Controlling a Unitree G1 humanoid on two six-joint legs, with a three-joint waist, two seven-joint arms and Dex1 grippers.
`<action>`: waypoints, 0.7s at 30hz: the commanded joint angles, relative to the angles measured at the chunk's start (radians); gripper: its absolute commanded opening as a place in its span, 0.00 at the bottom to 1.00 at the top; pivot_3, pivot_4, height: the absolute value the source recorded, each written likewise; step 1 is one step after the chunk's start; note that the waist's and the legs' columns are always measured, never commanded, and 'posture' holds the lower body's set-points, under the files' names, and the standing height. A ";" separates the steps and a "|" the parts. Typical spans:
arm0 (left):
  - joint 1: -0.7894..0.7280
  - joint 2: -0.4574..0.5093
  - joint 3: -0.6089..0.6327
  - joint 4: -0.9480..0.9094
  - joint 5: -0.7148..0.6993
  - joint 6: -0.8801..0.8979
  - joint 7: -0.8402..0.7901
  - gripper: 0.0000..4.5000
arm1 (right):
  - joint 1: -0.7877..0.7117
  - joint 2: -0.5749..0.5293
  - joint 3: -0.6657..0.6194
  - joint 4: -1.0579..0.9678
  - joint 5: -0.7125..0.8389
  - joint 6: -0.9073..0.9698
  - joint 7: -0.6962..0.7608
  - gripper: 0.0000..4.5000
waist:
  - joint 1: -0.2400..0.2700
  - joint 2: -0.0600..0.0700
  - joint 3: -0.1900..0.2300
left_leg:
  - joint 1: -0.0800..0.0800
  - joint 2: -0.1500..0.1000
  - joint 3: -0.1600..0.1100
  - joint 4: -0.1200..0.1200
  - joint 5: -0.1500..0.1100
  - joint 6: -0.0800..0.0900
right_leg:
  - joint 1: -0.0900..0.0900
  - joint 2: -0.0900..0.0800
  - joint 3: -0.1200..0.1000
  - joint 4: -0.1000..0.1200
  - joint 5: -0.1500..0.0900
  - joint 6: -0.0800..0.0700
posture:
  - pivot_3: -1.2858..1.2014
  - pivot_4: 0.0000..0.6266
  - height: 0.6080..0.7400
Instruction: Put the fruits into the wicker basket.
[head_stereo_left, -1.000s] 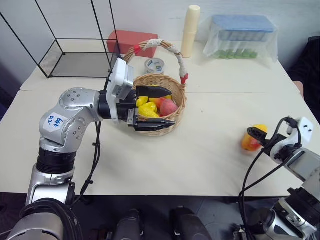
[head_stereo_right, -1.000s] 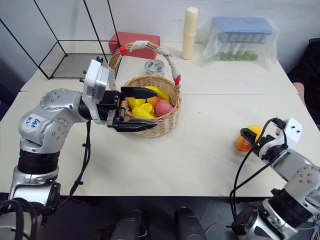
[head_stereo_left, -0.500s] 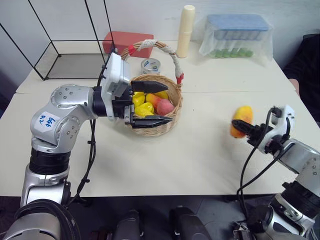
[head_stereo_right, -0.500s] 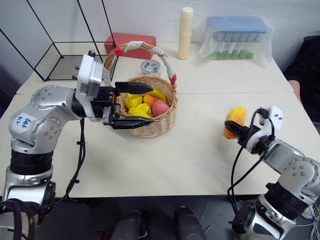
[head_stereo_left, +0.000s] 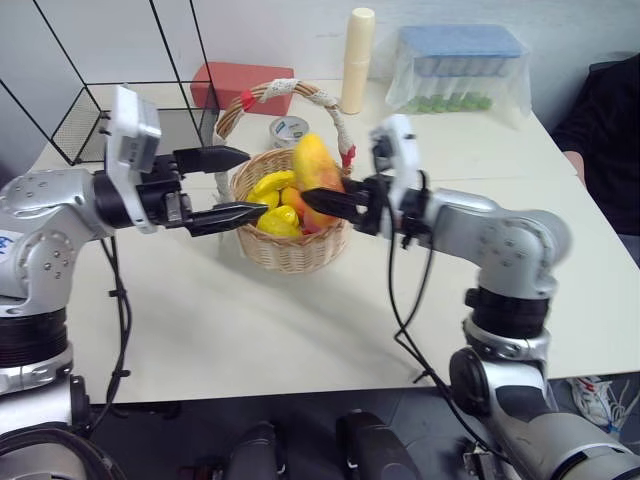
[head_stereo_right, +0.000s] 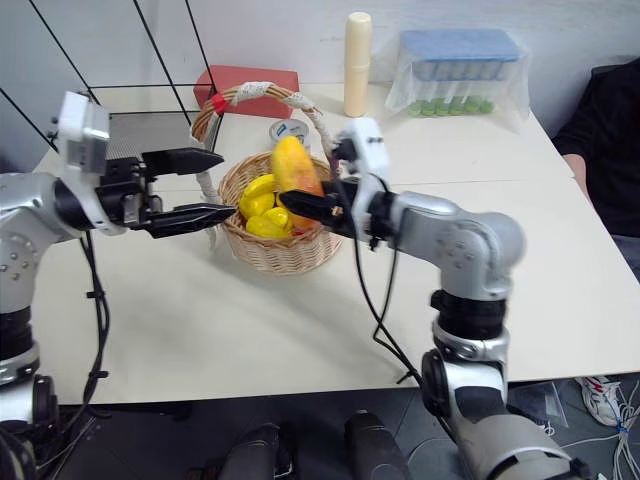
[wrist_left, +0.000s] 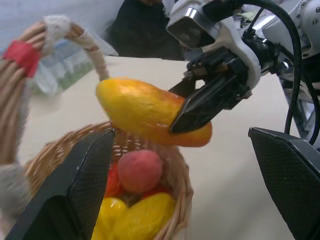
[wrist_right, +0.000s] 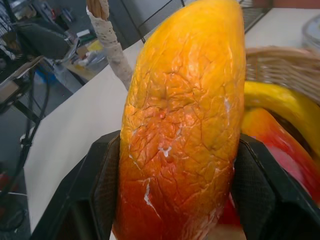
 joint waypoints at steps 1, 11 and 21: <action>0.027 0.027 0.037 -0.022 -0.010 -0.017 -0.011 1.00 | -0.043 0.015 0.072 0.122 -0.076 -0.141 0.020 0.65 | 0.006 -0.001 0.000 | 0.000 0.000 0.000 0.000 0.000 0.001 | 0.000 -0.001 -0.001 0.000 0.000 0.000 | 0.52 0.24 1.00; 0.044 0.014 0.042 -0.048 -0.020 -0.034 0.025 1.00 | -0.018 -0.070 -0.016 -0.047 0.017 -0.113 0.057 0.99 | 0.013 -0.002 0.000 | -0.004 -0.001 -0.003 0.002 -0.002 0.002 | -0.001 -0.003 -0.005 0.000 0.000 0.000 | 0.52 0.24 1.00; -0.049 -0.042 -0.047 0.028 0.051 -0.113 0.035 1.00 | 0.116 -0.193 0.145 -0.129 -0.255 -0.341 -0.074 0.99 | 0.007 -0.003 0.000 | -0.005 -0.001 -0.005 0.002 -0.001 0.001 | 0.001 -0.002 -0.008 -0.004 0.000 0.000 | 0.52 0.24 1.00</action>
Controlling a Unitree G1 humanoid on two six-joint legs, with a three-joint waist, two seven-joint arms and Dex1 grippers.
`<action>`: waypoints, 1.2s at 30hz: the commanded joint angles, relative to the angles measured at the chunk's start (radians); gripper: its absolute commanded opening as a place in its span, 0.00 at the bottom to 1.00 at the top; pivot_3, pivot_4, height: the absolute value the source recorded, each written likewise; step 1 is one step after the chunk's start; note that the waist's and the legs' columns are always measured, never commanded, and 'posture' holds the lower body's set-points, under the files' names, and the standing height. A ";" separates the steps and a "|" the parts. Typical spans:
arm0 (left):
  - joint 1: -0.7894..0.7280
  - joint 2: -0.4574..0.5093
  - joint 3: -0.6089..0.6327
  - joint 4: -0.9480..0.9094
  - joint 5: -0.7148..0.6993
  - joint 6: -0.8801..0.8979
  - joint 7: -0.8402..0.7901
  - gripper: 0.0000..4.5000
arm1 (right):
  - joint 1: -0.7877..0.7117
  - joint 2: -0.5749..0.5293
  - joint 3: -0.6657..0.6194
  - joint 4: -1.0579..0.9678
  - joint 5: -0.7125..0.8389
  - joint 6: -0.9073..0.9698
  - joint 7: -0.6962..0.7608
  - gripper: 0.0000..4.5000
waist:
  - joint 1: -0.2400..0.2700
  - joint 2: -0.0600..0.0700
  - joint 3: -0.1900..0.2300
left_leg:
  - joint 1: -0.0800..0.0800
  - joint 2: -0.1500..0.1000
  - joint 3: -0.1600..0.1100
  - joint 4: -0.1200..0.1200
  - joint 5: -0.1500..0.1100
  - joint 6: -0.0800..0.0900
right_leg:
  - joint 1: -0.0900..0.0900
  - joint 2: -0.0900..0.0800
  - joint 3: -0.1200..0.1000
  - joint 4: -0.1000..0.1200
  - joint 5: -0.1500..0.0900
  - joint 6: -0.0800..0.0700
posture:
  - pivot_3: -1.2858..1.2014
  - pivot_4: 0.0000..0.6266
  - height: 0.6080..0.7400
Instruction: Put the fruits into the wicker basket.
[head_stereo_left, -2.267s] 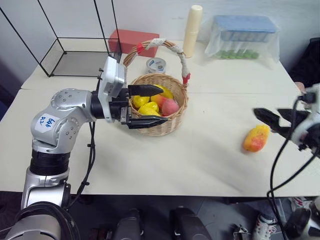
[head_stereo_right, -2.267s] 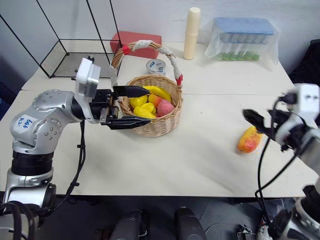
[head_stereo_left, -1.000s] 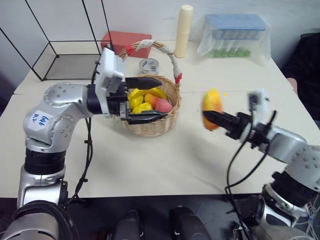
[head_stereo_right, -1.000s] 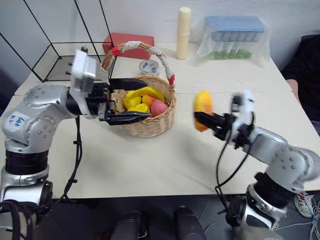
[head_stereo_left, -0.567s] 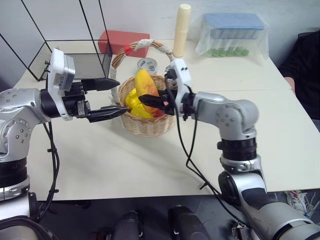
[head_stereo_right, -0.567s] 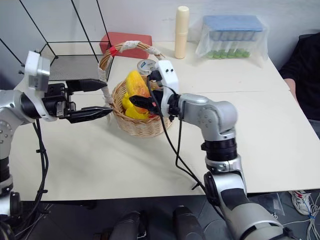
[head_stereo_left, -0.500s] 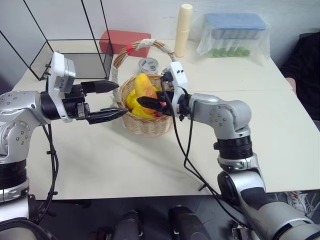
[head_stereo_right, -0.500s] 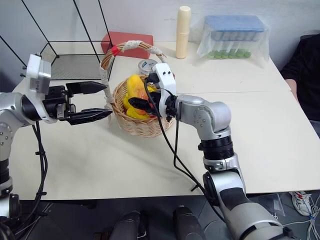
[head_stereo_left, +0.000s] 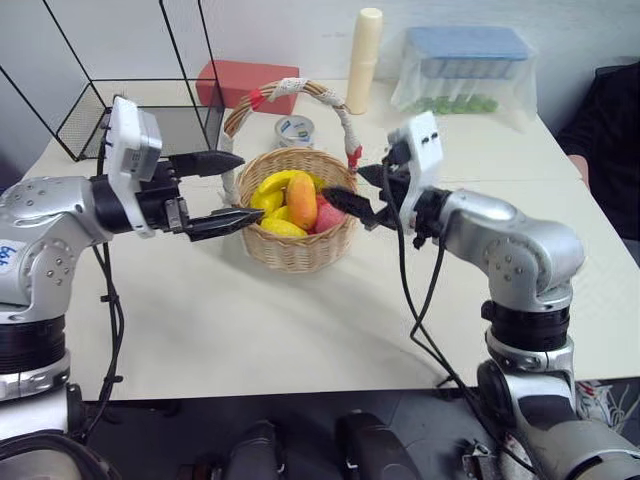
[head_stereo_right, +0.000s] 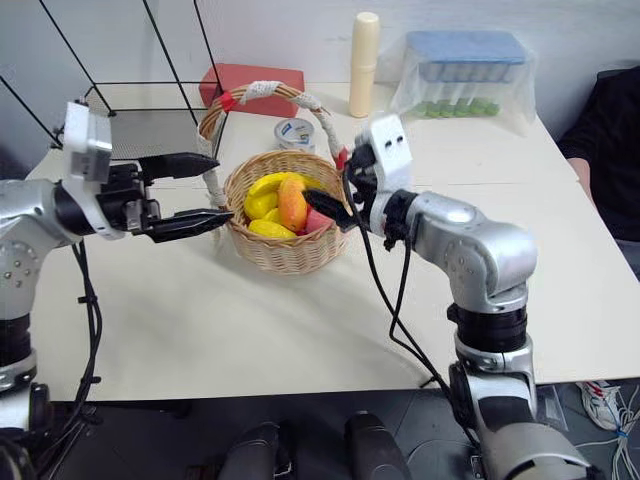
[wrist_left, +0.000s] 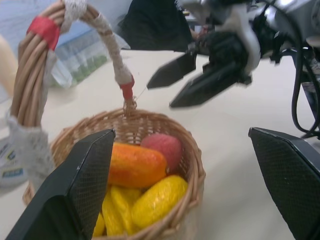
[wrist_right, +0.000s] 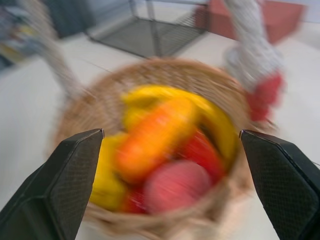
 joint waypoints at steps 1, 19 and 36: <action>-0.040 -0.008 -0.016 0.015 0.026 -0.043 -0.005 1.00 | -0.059 0.031 0.029 0.068 -0.102 -0.163 -0.047 0.99 | -0.003 0.000 0.000 | 0.000 0.000 0.001 0.000 0.000 0.000 | -0.001 0.001 0.001 0.000 0.000 0.000 | 0.52 0.24 1.00; -0.059 -0.026 -0.042 0.026 0.050 -0.067 -0.009 1.00 | -0.142 0.130 0.033 0.385 -0.212 -0.440 0.010 0.16 | 0.001 0.000 0.000 | 0.000 0.000 0.000 0.001 0.000 -0.001 | -0.002 0.000 -0.001 0.004 0.000 0.000 | 0.52 0.24 1.00; -0.098 -0.088 -0.109 0.081 0.073 -0.105 -0.072 1.00 | 0.197 -0.375 -0.516 0.071 -0.025 -0.229 0.106 0.06 | 0.045 0.000 0.000 | -0.007 -0.001 -0.005 0.003 0.000 0.001 | -0.002 -0.002 -0.005 -0.001 0.000 0.000 | 0.52 0.24 1.00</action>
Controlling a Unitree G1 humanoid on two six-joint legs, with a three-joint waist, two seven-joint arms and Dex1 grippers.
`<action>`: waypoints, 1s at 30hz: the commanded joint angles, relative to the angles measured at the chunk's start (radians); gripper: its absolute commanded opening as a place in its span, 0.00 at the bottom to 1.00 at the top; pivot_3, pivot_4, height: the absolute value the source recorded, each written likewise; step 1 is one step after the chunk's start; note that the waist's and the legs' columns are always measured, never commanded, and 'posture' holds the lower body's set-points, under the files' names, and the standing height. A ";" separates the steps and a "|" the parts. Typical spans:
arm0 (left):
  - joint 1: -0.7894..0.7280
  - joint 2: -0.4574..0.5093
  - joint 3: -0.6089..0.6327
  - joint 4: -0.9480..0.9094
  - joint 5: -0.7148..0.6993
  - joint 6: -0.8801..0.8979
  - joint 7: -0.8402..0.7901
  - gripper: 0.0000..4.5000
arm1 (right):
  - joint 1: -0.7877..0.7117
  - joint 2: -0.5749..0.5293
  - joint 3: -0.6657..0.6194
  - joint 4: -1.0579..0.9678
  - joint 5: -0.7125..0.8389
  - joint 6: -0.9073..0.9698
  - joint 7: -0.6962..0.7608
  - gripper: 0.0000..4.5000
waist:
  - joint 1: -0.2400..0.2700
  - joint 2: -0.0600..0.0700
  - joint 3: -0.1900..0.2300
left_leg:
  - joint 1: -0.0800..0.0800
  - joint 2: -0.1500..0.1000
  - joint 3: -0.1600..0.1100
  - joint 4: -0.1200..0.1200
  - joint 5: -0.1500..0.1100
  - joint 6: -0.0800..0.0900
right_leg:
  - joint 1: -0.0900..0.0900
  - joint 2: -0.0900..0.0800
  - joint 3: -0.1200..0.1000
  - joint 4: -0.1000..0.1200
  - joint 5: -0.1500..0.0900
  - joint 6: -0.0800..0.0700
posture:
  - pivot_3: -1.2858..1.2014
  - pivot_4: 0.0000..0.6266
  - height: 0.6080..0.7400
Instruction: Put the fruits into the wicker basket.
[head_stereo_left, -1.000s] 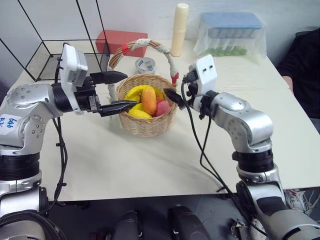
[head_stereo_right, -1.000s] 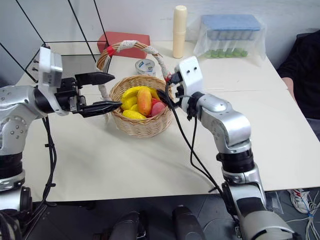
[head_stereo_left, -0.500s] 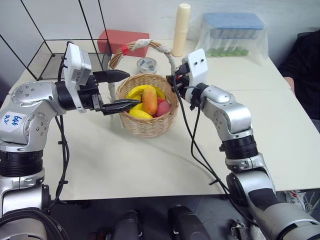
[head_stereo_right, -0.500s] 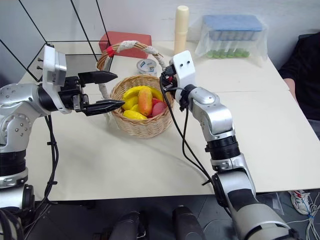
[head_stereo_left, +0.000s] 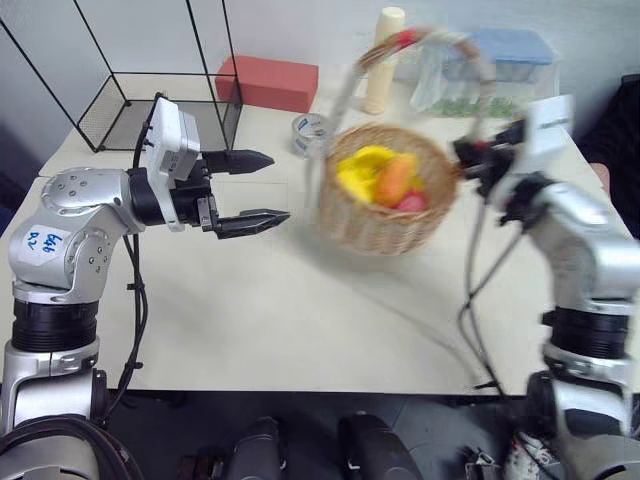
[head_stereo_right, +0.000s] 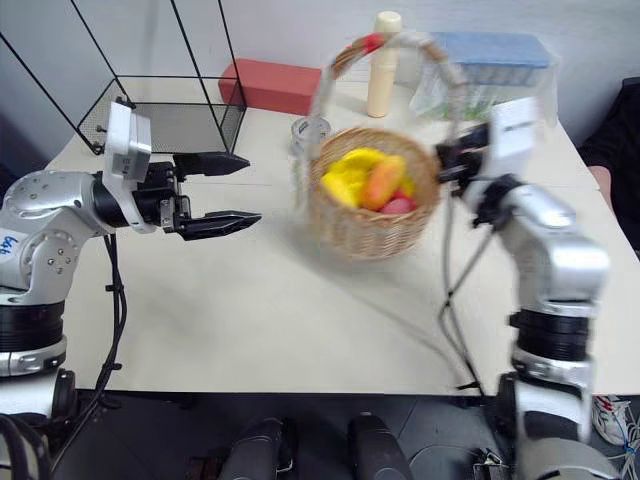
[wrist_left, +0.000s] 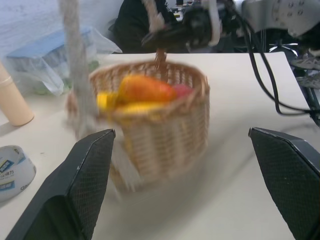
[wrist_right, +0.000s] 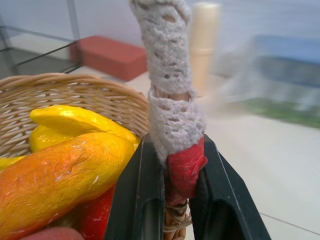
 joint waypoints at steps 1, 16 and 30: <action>-0.037 -0.020 -0.014 0.029 0.014 -0.034 -0.018 1.00 | 0.086 -0.074 -0.117 -0.054 0.026 0.010 0.019 0.06 | 0.001 0.000 0.000 | 0.000 0.000 0.000 0.000 0.000 0.000 | 0.000 0.001 0.000 -0.001 0.000 0.000 | 0.52 0.24 1.00; -0.107 -0.079 -0.053 0.102 0.016 -0.054 -0.097 1.00 | 0.411 -0.104 -0.332 -0.145 0.095 -0.090 0.059 0.56 | -0.006 0.001 0.000 | 0.011 0.001 0.008 -0.003 0.002 -0.002 | 0.005 0.004 0.008 0.002 0.000 0.000 | 0.52 0.24 1.00; -0.138 -0.107 -0.056 0.148 0.026 -0.079 -0.159 1.00 | 1.014 -0.400 -1.030 -0.078 0.392 0.208 0.672 0.99 | 0.007 0.001 0.000 | 0.021 0.001 0.002 -0.005 -0.001 0.002 | 0.025 0.006 0.004 -0.016 0.001 0.002 | 0.52 0.24 1.00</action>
